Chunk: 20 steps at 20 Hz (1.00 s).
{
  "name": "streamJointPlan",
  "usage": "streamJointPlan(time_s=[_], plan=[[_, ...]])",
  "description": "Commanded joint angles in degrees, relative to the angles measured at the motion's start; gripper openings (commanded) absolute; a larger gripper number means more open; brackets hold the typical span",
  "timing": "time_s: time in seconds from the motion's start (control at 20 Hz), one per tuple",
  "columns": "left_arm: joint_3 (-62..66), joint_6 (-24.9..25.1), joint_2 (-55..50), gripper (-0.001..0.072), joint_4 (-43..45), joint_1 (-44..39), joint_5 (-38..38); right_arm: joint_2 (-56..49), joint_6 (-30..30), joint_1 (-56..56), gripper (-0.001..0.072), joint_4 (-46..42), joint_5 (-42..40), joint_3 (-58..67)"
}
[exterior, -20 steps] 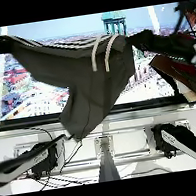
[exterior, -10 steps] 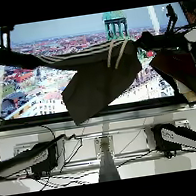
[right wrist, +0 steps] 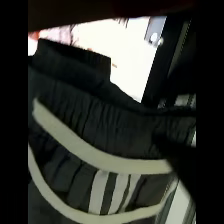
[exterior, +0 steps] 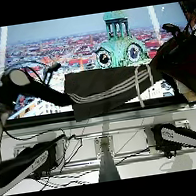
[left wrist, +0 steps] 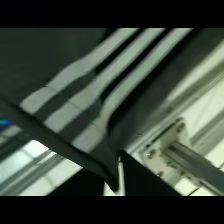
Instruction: Fold the clothes and pants, and hang the long-sleeved shirts on hangers.
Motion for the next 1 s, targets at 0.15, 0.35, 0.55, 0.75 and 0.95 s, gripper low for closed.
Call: streamJointPlan(time_s=[0.15,0.35,0.55,0.75,0.95], plan=[[-10.54,-0.48,1.64,0.0703,-0.44,-5.68,10.71,-0.09,-3.04,-0.11,0.0673,-5.68,-2.62,0.31],[-8.85,-0.46,2.19,0.0703,6.49,7.04,11.91,-0.09,-2.93,-0.11,0.0672,-5.64,-3.63,0.31],[-12.57,1.05,-0.94,0.0702,2.71,14.38,18.34,-0.09,-2.91,-0.11,0.0672,-4.59,-6.05,0.31],[-14.88,7.08,-9.62,0.0703,-9.60,12.92,24.11,-0.09,-2.91,-0.11,0.0672,-0.98,-6.19,0.31],[-14.32,19.74,-17.77,0.0569,-20.74,9.81,25.90,-0.09,-2.91,-0.11,0.0672,0.94,-6.19,0.31]])
